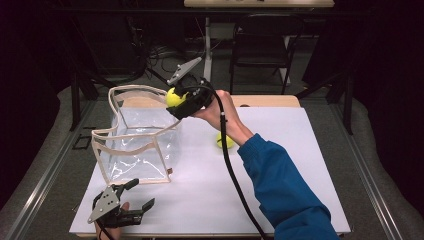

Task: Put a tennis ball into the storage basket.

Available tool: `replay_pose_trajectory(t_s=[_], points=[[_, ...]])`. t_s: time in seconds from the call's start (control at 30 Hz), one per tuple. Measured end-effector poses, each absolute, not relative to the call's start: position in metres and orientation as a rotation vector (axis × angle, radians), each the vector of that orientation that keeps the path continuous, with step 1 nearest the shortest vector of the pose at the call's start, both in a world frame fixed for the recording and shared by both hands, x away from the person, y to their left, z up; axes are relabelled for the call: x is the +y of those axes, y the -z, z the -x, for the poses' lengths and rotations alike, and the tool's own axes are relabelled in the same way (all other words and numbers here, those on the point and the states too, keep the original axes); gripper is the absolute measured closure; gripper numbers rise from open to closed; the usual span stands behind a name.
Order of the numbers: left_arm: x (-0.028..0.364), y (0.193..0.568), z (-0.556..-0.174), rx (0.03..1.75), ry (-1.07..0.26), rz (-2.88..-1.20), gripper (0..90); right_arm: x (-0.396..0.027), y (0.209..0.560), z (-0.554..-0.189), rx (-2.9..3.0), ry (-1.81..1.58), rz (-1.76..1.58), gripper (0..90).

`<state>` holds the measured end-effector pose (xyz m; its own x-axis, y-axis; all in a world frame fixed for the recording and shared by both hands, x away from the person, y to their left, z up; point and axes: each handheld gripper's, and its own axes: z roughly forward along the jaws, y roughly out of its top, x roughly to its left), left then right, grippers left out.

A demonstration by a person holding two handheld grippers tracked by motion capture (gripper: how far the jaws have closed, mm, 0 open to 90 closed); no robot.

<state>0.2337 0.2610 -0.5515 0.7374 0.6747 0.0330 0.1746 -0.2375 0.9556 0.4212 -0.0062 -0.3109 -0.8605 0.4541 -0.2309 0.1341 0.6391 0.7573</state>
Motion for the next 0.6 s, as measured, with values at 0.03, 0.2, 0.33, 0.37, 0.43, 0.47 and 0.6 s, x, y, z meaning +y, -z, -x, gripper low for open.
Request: replay_pose_trajectory(t_s=[0.03,0.2,0.33,0.37,0.43,0.47,0.6], points=[[0.261,0.551,-0.234,0.668,-0.539,-1.783,15.8,-0.006,0.311,-0.421,2.459,-1.089,-0.465,26.1],[0.261,0.552,-0.234,0.668,-0.538,-1.782,15.8,-0.002,0.312,-0.422,2.464,-1.088,-0.458,26.1],[0.261,0.552,-0.234,0.666,-0.537,-1.779,15.8,0.000,0.312,-0.422,2.462,-1.100,-0.455,26.1],[0.261,0.552,-0.234,0.666,-0.543,-1.775,15.8,0.001,0.312,-0.422,2.461,-1.098,-0.453,26.0],[0.261,0.552,-0.234,0.667,-0.542,-1.775,15.8,0.002,0.312,-0.422,2.461,-1.102,-0.453,26.1],[0.261,0.552,-0.234,0.667,-0.541,-1.775,15.8,0.003,0.312,-0.422,2.461,-1.102,-0.453,26.1],[0.261,0.552,-0.234,0.666,-0.542,-1.779,15.8,0.005,0.313,-0.422,2.457,-1.113,-0.449,26.1]])
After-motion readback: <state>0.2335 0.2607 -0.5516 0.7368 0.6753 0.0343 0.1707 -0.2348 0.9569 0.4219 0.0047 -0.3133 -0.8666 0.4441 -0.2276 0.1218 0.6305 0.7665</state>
